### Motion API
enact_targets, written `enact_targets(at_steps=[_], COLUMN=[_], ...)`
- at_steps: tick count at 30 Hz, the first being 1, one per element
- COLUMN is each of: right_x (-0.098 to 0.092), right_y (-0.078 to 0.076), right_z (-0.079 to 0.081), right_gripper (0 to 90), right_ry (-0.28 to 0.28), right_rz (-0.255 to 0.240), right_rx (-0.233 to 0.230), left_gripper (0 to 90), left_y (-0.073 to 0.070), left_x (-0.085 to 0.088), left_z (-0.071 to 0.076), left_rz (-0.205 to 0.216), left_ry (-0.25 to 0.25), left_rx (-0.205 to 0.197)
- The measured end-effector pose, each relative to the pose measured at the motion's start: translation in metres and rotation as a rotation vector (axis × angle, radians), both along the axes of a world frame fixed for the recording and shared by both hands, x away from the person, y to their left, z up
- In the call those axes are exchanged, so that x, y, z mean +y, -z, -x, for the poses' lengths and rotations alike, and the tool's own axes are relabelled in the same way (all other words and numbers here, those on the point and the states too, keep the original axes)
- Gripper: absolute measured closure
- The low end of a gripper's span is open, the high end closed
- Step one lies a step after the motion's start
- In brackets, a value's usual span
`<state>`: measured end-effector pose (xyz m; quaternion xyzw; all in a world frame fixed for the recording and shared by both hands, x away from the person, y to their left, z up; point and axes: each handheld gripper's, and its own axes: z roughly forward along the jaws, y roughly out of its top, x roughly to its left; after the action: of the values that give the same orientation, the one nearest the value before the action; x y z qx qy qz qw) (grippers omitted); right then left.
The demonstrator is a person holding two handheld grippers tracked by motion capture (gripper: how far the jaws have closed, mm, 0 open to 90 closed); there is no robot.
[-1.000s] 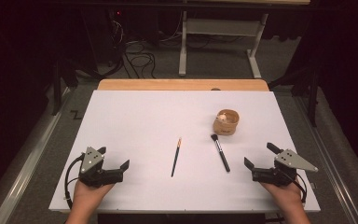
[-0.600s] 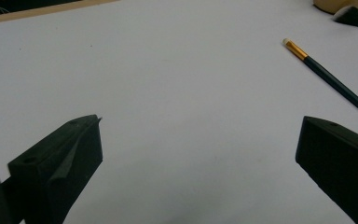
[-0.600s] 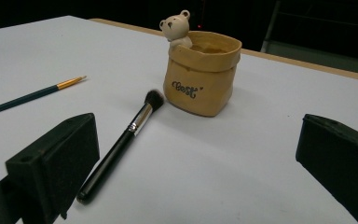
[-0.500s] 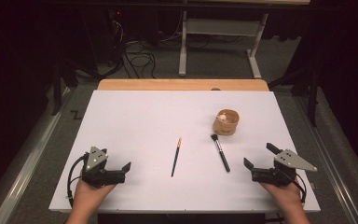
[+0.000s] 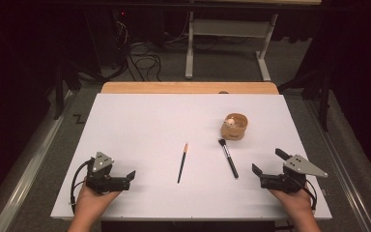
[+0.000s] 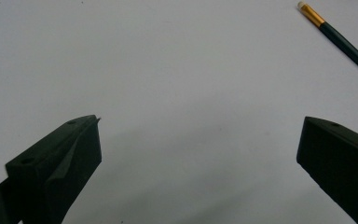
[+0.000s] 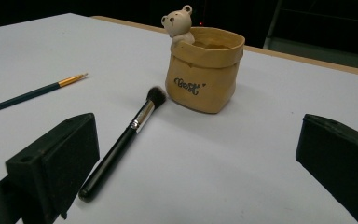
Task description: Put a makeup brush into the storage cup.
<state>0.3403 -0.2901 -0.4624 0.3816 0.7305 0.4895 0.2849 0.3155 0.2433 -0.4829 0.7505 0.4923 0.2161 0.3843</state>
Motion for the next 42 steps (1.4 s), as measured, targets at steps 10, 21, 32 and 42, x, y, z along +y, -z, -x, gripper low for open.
enact_targets(at_steps=[10,21,32,42], right_x=[0.000,-0.001,-0.009,-0.008], right_y=[0.000,0.000,-0.003,-0.003], right_z=[0.000,0.002,0.004,0.003], right_gripper=[0.3,0.4,0.4,0.4], right_ry=[0.000,-0.001,0.012,0.003], right_rz=[0.003,-0.003,-0.048,-0.065], right_rx=[-0.002,-0.003,-0.005,-0.005], left_gripper=[0.8,0.8,1.0,3.0], left_y=[0.000,-0.005,-0.011,-0.015], left_x=[-0.005,-0.003,-0.011,-0.014], left_z=[0.000,-0.002,-0.010,-0.014], left_rz=[-0.041,-0.022,-0.032,-0.013], left_ry=[0.012,-0.005,0.004,0.015], left_rx=[0.049,0.048,0.086,0.157])
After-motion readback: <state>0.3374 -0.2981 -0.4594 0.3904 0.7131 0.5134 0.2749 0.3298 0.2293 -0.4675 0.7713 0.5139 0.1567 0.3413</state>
